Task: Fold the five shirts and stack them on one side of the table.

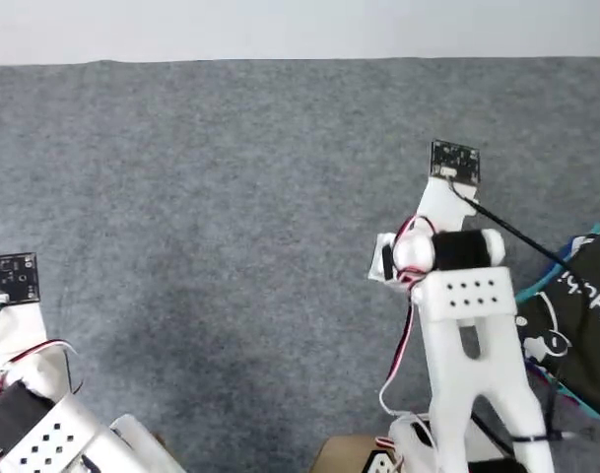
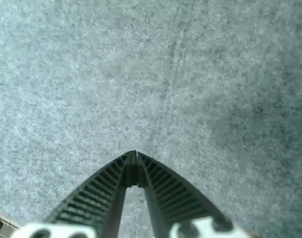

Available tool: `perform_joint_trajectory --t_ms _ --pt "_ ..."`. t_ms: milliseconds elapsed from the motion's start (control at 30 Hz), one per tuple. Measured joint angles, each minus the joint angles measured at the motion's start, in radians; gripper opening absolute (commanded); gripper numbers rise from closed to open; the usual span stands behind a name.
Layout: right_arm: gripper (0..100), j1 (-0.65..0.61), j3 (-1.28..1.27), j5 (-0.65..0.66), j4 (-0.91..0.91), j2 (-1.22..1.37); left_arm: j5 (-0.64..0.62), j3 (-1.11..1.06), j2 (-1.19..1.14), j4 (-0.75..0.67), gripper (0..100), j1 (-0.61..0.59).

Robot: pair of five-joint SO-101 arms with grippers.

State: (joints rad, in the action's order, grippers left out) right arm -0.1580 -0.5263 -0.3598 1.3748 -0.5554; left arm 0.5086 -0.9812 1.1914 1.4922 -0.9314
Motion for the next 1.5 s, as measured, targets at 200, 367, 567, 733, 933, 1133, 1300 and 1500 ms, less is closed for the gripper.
perform_joint_trajectory --t_ms 200,367,567,733,933,1133,1300,1500 --pt "1.0 -0.003 -0.13 -0.006 -0.072 -0.18 -0.003 -0.009 0.0 -0.005 0 0.0" --pt "1.0 -0.003 -0.249 -0.006 -0.092 -0.301 -0.006 -0.08 0.0 -0.031 0 0.0" --pt "1.0 -0.005 -0.321 -0.006 -0.092 -0.39 -0.008 -0.133 0.0 -0.06 0 0.035" --pt "1.0 -0.005 -0.4 -0.006 -0.092 -0.479 -0.008 -0.184 0.0 -0.064 0 0.184" --pt "1.0 -0.003 -0.493 0.018 -0.106 -0.646 -0.114 -0.192 0.0 -0.1 0 0.417" --pt "1.0 -0.003 -0.6 0.114 -0.109 -0.836 -0.127 -0.193 0.0 -0.115 0 0.66" --pt "1.0 0.006 -0.695 0.183 -0.115 -0.956 -0.133 -0.276 0.0 -0.229 0 0.822" --pt "1.0 0.103 -0.855 0.292 -0.18 -1.063 -0.133 -0.419 0.0 -0.454 0 0.895"
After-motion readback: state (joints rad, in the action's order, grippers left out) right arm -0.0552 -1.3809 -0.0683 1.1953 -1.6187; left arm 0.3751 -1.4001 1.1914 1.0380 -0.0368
